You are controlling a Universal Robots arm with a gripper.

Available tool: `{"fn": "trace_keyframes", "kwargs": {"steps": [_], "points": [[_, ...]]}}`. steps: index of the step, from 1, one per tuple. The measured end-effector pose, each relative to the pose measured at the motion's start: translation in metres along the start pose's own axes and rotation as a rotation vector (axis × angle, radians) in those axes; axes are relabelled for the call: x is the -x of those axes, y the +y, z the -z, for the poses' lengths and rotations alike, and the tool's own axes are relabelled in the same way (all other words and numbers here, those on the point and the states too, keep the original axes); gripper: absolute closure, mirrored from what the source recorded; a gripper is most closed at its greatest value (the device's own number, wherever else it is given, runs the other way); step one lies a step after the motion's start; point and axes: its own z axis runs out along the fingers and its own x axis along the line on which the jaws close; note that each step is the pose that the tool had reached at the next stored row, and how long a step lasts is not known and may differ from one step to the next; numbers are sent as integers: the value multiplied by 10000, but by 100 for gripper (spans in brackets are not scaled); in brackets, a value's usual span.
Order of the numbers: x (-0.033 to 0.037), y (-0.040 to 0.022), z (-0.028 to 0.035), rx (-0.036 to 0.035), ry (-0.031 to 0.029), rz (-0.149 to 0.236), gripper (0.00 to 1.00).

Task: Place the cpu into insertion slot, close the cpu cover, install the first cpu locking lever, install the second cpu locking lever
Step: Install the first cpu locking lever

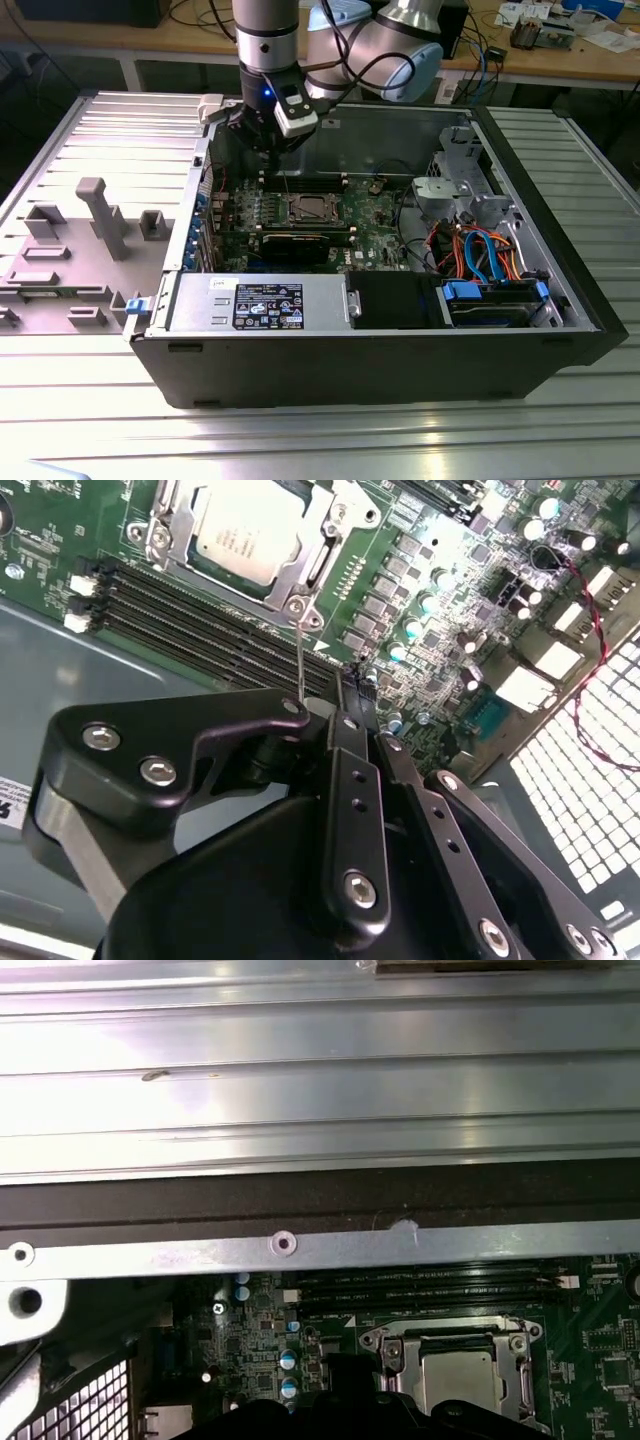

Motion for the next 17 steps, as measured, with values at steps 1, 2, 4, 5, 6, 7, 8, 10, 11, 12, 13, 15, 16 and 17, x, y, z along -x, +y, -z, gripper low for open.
{"fn": "trace_keyframes", "kwargs": {"steps": [1, 2, 4, 5, 6, 7, 8, 10, 11, 12, 13, 15, 16, 17], "points": [[1, 0, 0, 2, -39, 3, 89], [3, 0, -1, 5, -72, 5, 89], [12, 0, 0, 3, -80, 5, 89], [21, 1, 0, 3, -82, 4, 89], [33, 2, -1, 4, -83, 4, 89], [52, 2, -2, 4, -83, 5, 89], [70, 3, -3, 4, -84, 4, 89], [78, 3, -4, 4, -83, 4, 89], [79, 3, -4, 4, -83, 4, 89], [79, 3, -5, 4, -83, 3, 89], [79, 3, -5, 4, -83, 3, 89], [80, 3, -6, 4, -83, 4, 89], [80, 3, -6, 4, -83, 4, 89], [80, 3, -6, 4, -83, 4, 89]]}}
